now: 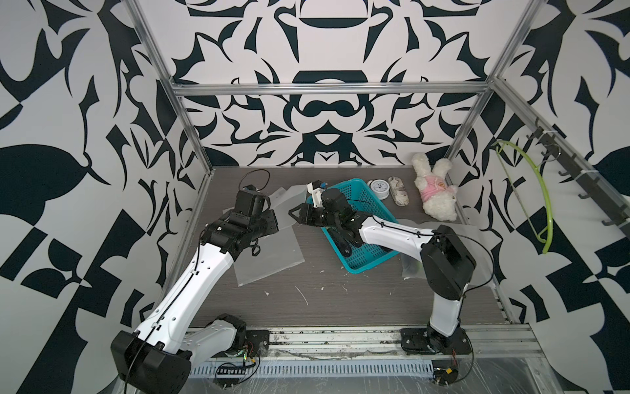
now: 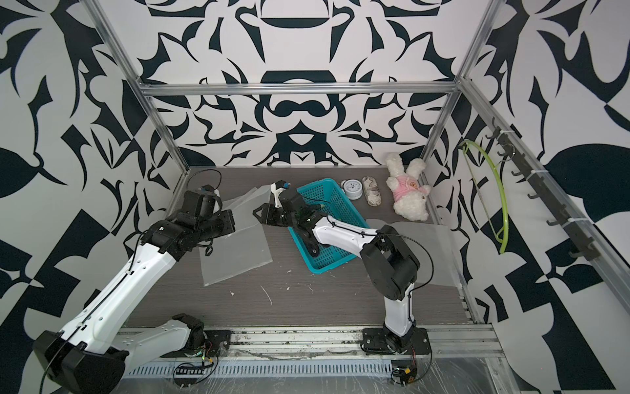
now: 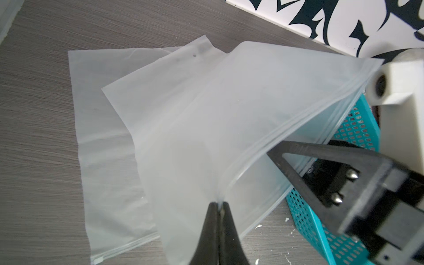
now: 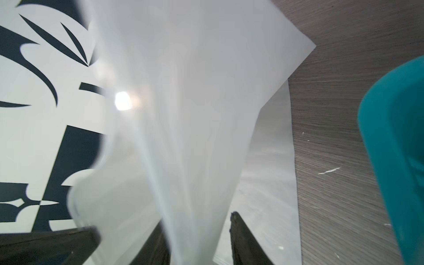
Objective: Place the eggplant in a zip-top bag and seal the zipper
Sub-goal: Open the zipper food storage bag.
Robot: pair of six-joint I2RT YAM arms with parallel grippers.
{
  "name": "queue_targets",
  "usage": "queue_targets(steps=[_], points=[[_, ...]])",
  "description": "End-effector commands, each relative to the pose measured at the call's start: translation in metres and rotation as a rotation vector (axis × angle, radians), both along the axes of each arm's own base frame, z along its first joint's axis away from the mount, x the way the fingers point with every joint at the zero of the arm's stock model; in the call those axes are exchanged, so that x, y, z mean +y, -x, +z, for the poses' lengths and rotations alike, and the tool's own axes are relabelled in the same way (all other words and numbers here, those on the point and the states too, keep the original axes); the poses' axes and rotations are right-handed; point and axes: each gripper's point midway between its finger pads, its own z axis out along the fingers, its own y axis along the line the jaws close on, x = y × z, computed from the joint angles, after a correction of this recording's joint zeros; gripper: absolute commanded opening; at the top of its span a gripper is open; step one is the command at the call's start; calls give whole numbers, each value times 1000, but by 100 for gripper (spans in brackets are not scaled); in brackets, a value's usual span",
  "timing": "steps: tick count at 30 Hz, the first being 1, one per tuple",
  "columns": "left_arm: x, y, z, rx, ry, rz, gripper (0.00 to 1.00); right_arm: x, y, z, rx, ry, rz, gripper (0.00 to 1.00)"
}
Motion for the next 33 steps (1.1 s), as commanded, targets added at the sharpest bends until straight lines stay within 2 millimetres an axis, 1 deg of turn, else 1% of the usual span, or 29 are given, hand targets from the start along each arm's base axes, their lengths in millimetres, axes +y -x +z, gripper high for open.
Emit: queue_targets(steps=[1,2,3,4,7,9,12,16,19,22,25,27,29,33], points=[[-8,5,1,-2,83,6,0,4,-6,36,-55,-59,-23,22],[-7,5,0,-3,88,9,0,3,-6,35,-50,-52,-25,12],[-6,7,-2,0,85,15,0,3,-6,35,-48,-45,-26,5],[-5,8,-3,6,83,17,0,3,-6,35,-48,-37,-22,0],[-8,10,-6,17,87,-5,0,4,-4,36,-48,0,0,0],[-13,10,-4,19,90,-40,11,4,-3,36,-49,31,14,0],[-18,8,0,18,82,-72,32,0,-1,35,-49,88,27,0],[-25,1,2,16,77,-115,44,-3,-1,39,-63,122,23,0],[-31,-7,3,-2,47,-162,54,1,3,38,-60,115,53,0],[-37,-15,5,-14,16,-222,57,5,7,34,-34,115,88,0],[-51,-18,8,-20,26,-305,61,6,10,33,-24,126,106,0],[-60,-15,9,-17,39,-370,62,5,11,35,-27,130,109,0],[-66,-10,6,1,50,-419,62,5,10,36,-26,133,113,0],[-71,3,-2,46,76,-473,62,7,11,34,-9,135,123,0]])
